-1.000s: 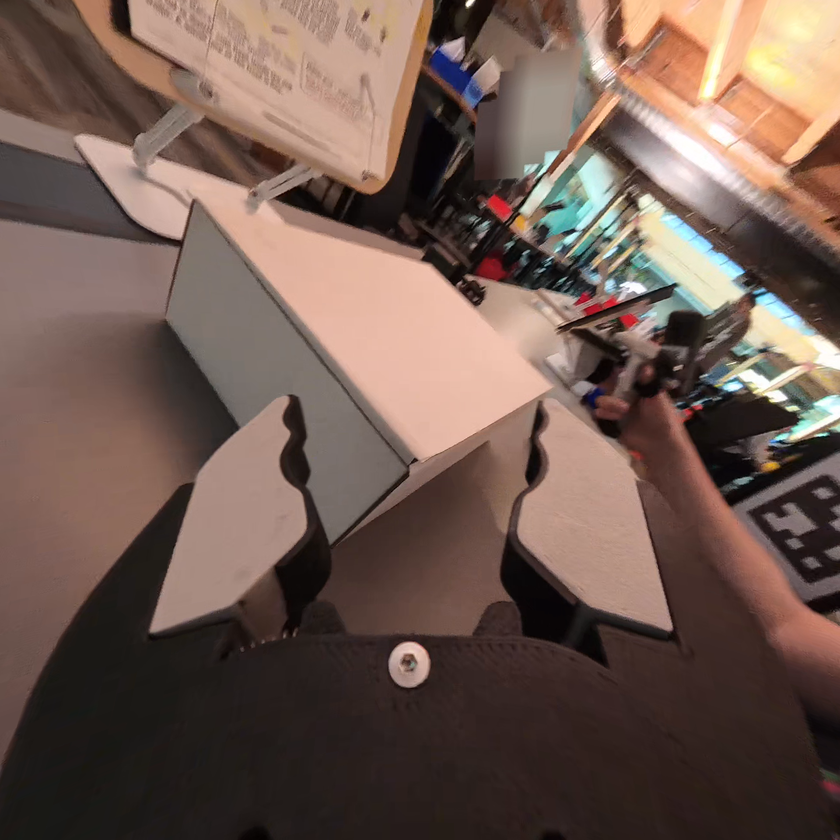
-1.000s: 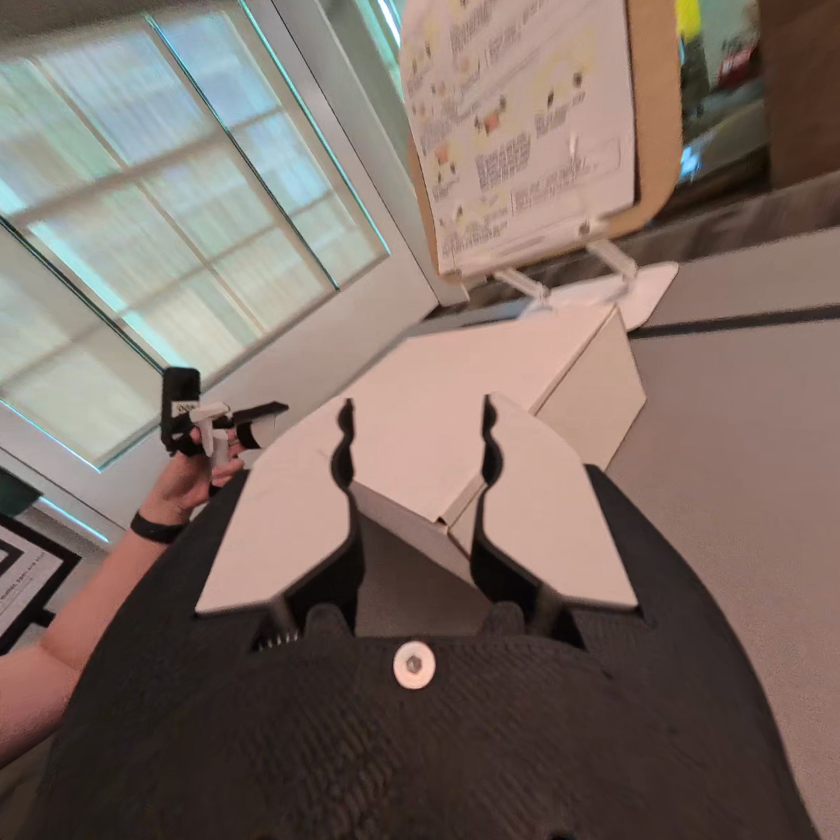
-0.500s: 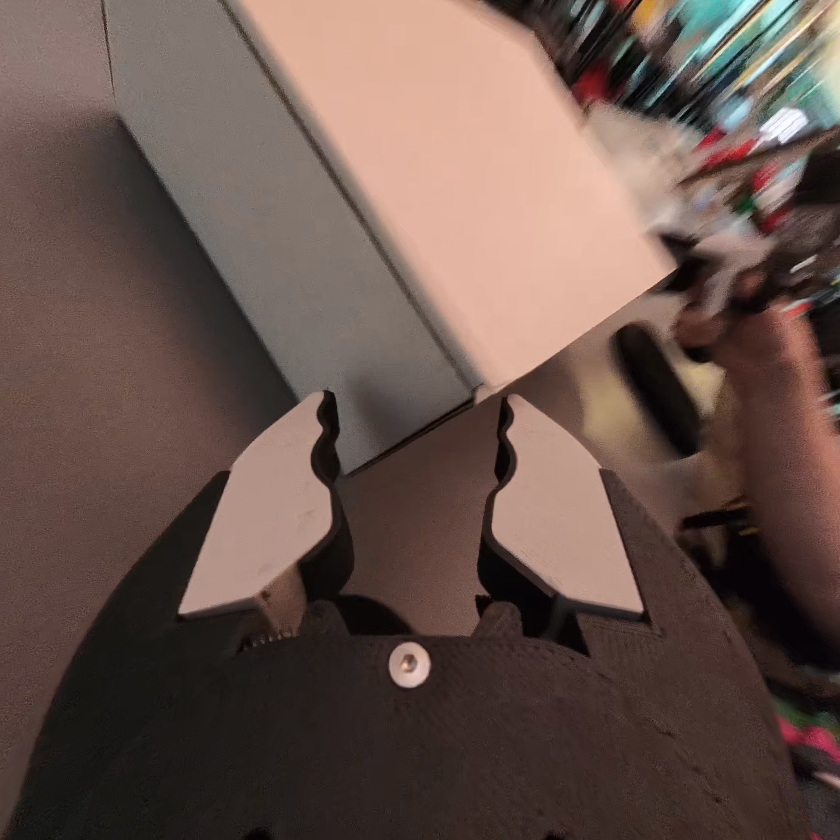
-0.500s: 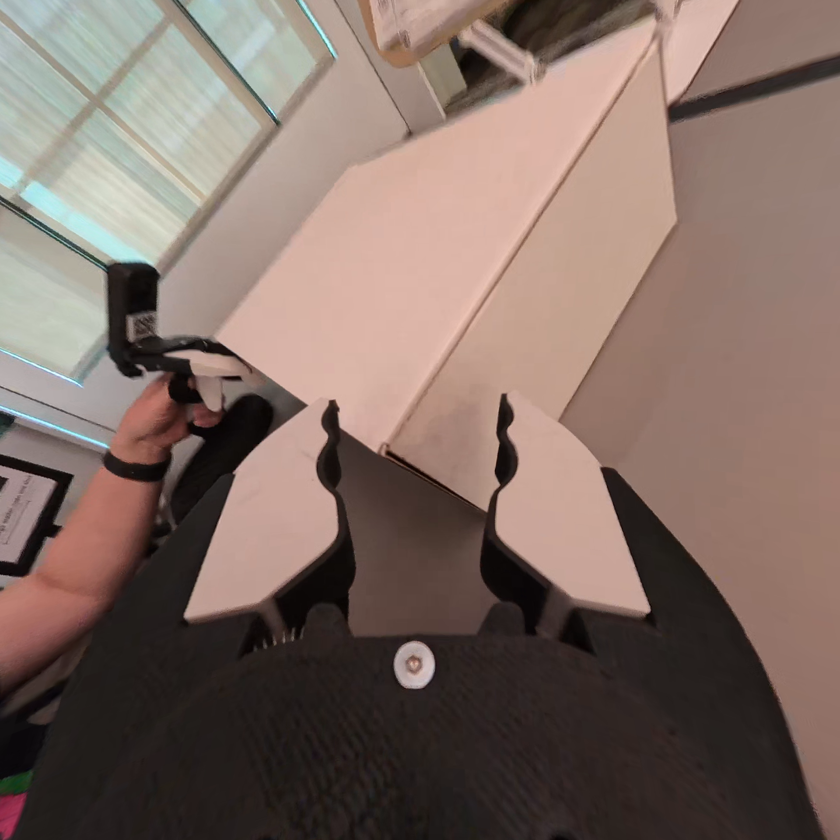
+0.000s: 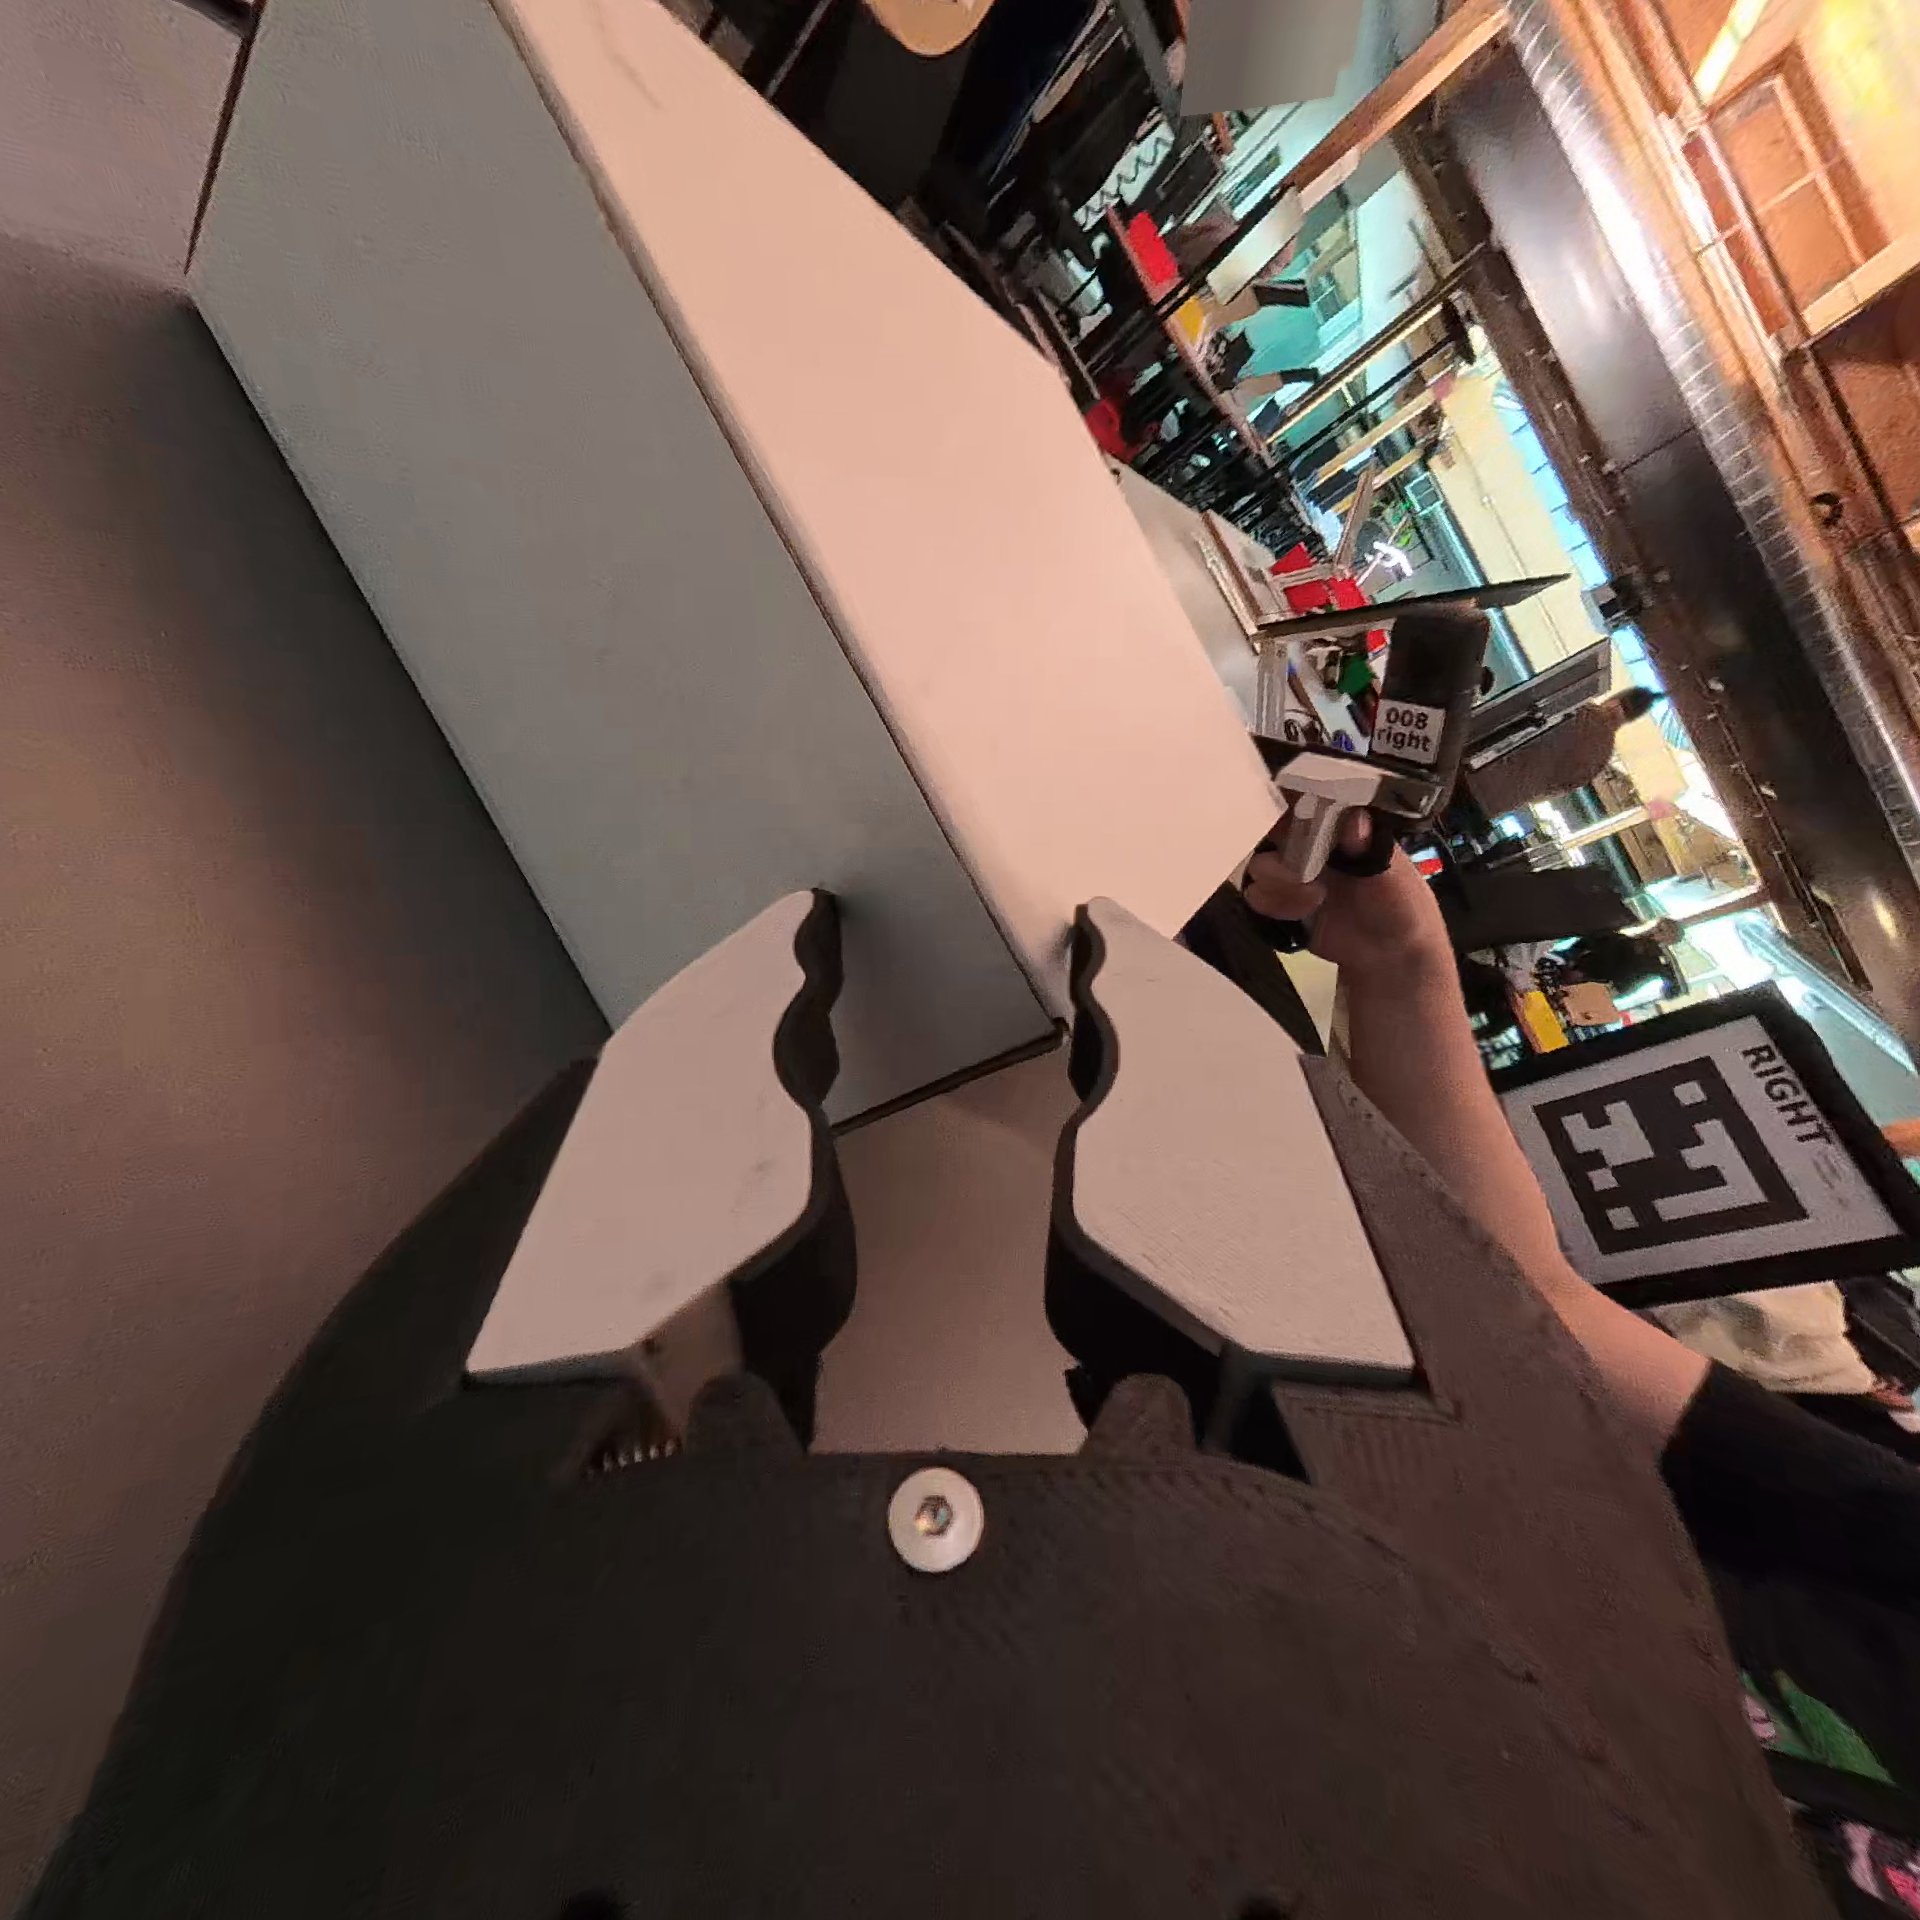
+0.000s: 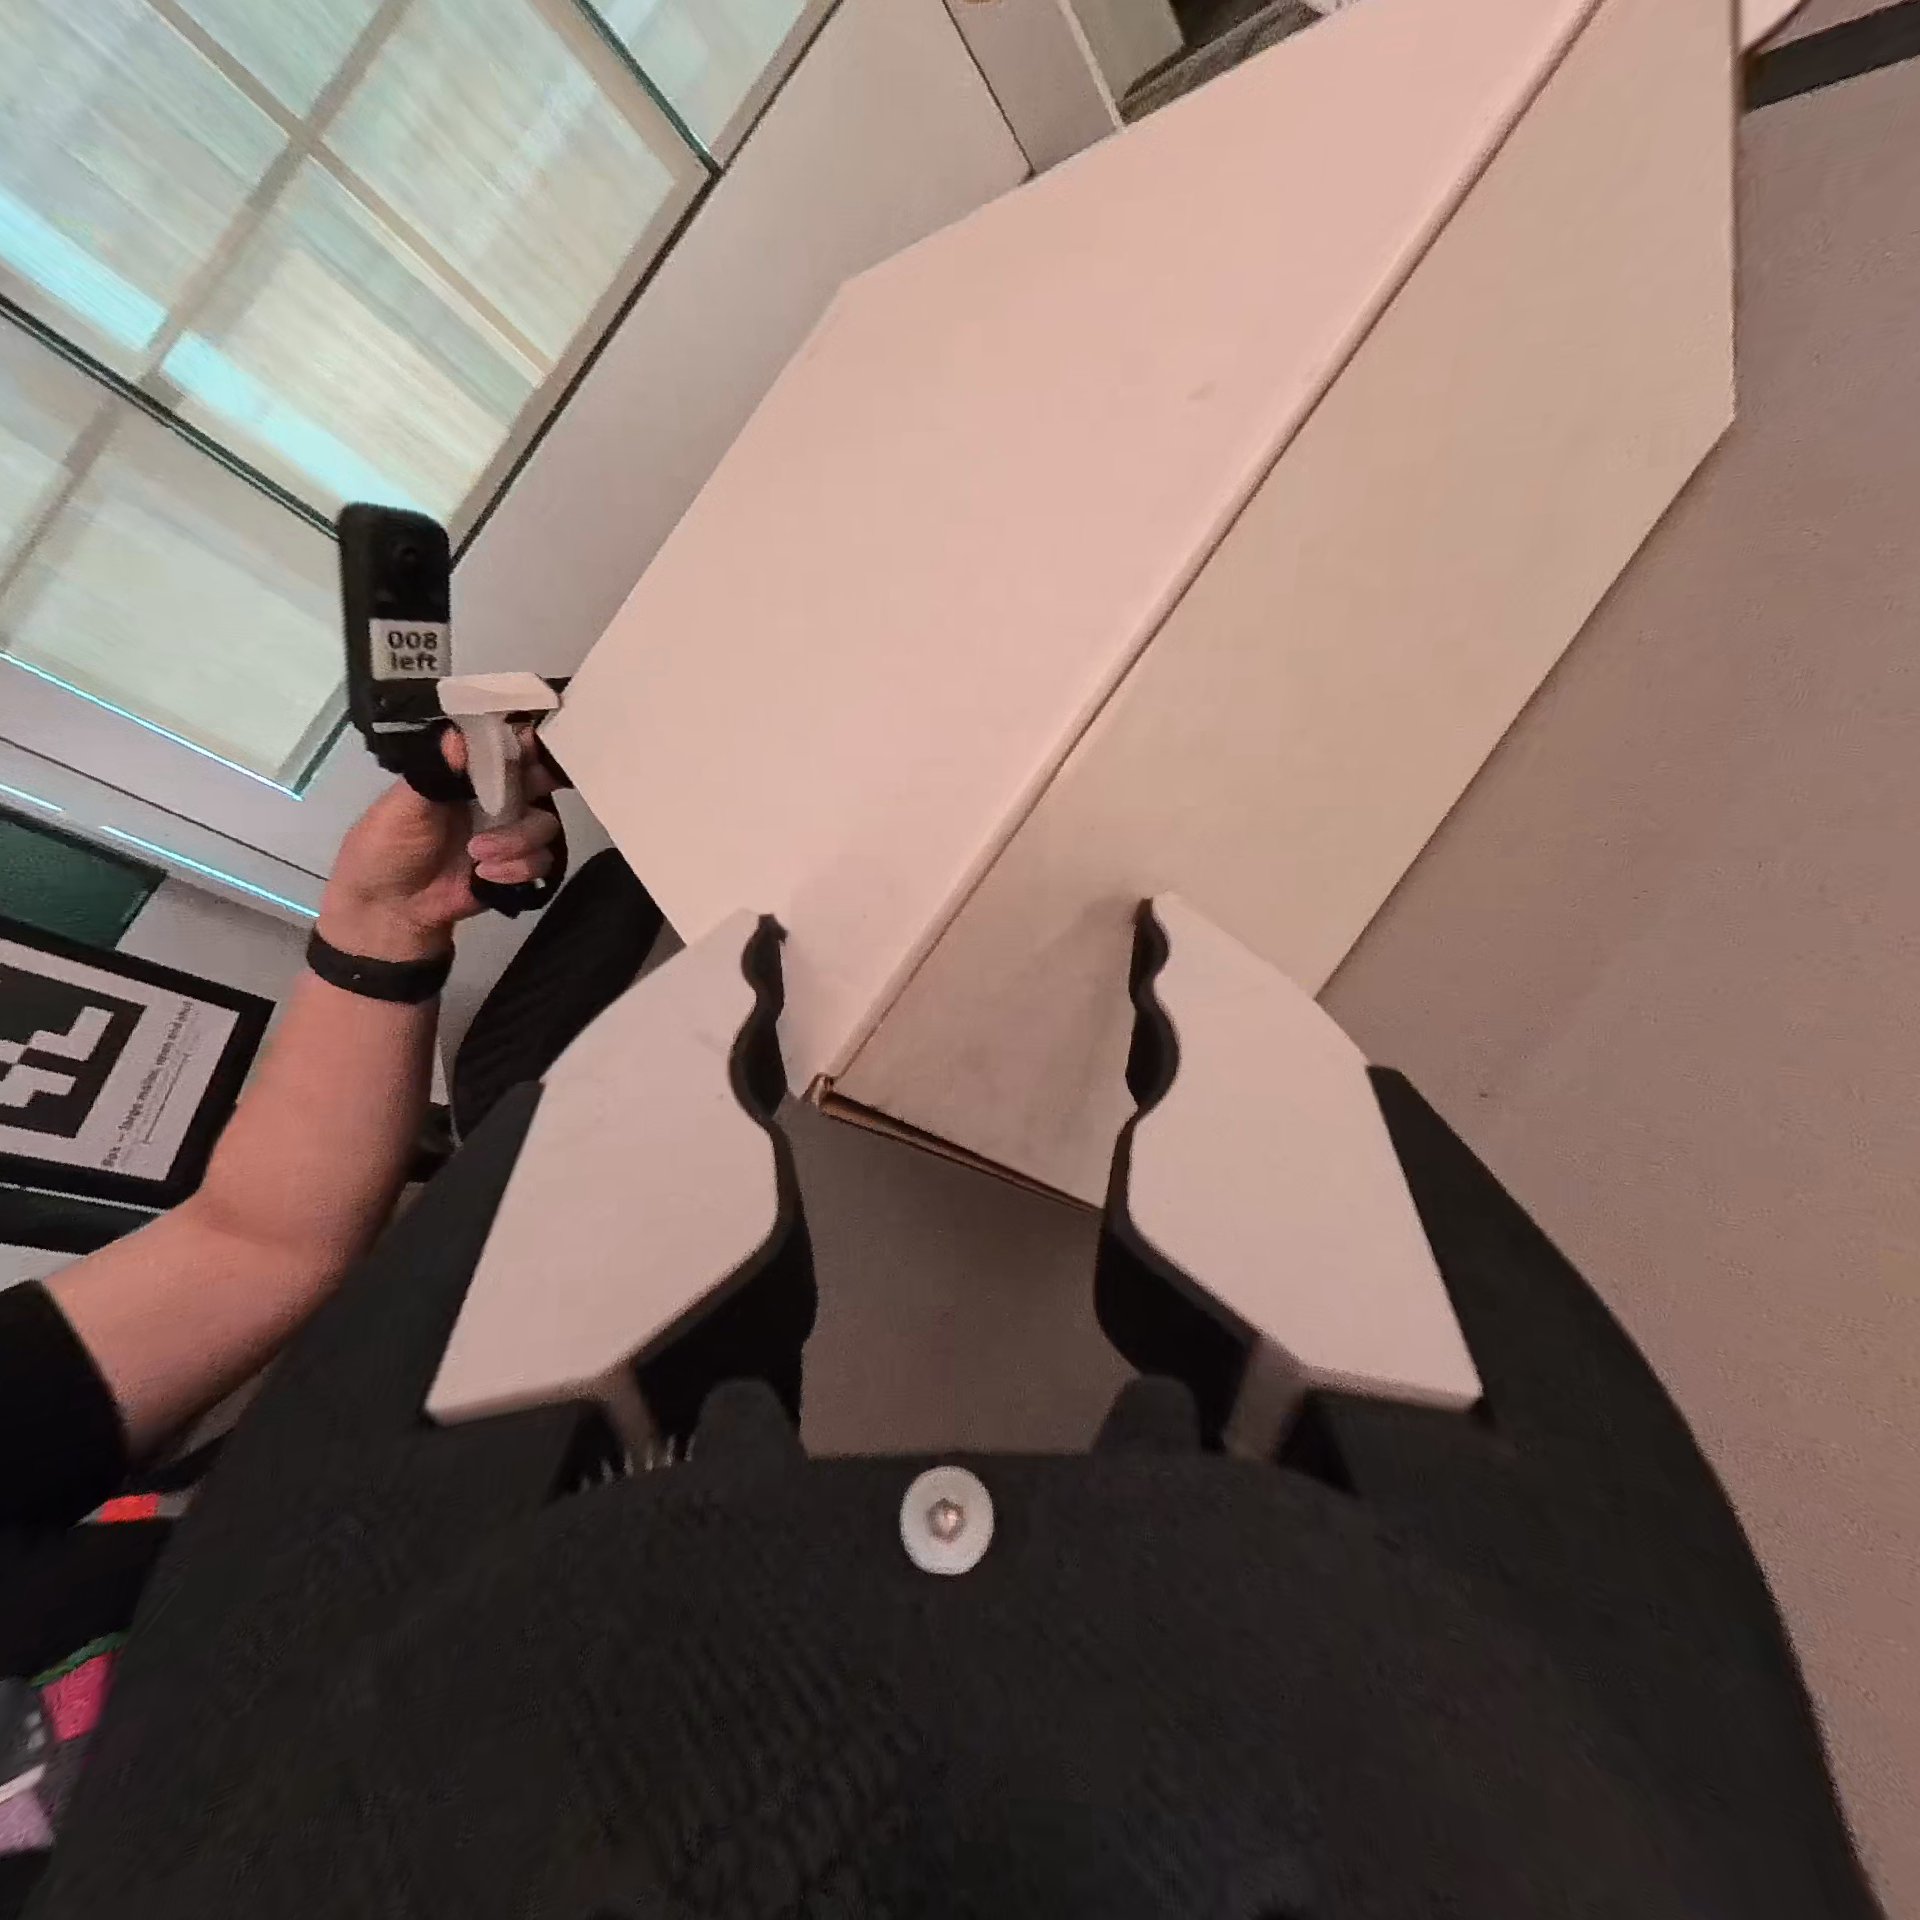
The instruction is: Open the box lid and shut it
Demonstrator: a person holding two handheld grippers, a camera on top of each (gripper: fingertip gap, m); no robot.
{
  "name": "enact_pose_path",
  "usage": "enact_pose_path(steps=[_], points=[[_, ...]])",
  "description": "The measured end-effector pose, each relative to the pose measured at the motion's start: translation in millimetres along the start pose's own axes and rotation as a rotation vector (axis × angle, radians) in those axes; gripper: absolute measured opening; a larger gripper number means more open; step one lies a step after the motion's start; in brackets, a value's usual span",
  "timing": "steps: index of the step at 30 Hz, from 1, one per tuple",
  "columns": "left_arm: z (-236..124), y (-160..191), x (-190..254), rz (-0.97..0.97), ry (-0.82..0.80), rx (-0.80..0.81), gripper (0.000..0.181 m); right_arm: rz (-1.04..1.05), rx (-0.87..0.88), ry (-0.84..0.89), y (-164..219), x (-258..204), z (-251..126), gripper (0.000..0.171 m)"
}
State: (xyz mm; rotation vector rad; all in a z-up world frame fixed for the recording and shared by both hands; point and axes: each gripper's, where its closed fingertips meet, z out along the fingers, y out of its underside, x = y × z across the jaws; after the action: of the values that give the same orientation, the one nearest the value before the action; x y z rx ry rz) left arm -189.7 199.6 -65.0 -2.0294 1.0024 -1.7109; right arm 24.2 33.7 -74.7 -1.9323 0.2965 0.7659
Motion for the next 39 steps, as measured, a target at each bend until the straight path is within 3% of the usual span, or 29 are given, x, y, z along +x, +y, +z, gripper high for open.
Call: enact_pose_path(steps=[5,6,9,10,12,14,16,22,25,30,36,39], points=[[-4.5,7.2,6.3,0.048,-0.006,-0.021,0.039,-0.051,-0.023,-0.01,-1.0,2.8,-3.0,0.06],[-10.6,5.7,10.1,0.073,0.016,-0.052,0.028,-0.088,-0.055,-0.041,0.2,-0.6,-8.0,0.058],[-46.6,-59.9,-10.8,0.25,-0.117,0.135,0.013,-0.281,0.019,-0.035,-38.1,0.0,-30.5,0.054],[-56.2,-81.8,-28.8,0.378,-0.238,0.151,0.003,-0.39,0.058,0.054,-61.1,14.9,-36.0,0.046],[-55.0,-112.6,-64.3,0.619,-0.437,0.089,0.0,-0.671,0.054,0.287,-101.6,55.6,-34.5,0.021],[-27.4,-127.3,-89.7,0.758,-0.5,-0.022,0.0,-0.868,-0.084,0.462,-119.8,95.3,-14.8,0.003],[8.3,-134.7,-101.7,0.867,-0.494,-0.101,0.0,-0.972,-0.254,0.521,-119.5,120.2,13.6,0.001],[72.0,-142.2,-109.4,1.098,-0.484,-0.287,0.0,-1.149,-0.459,0.476,-110.2,125.5,66.7,0.001],[72.5,-145.8,-112.3,1.191,-0.55,-0.312,0.0,-1.195,-0.491,0.532,-112.3,126.1,71.9,0.0],[54.9,-149.7,-112.5,1.189,-0.607,-0.287,0.0,-1.146,-0.414,0.542,-112.0,122.1,66.5,0.001],[48.4,-119.3,-111.5,1.205,-0.597,-0.393,0.0,-1.147,-0.517,0.574,-93.1,108.6,33.7,0.001],[59.8,-105.6,-103.8,1.21,-0.579,-0.406,0.0,-1.124,-0.544,0.508,-79.8,93.3,45.9,0.0]])
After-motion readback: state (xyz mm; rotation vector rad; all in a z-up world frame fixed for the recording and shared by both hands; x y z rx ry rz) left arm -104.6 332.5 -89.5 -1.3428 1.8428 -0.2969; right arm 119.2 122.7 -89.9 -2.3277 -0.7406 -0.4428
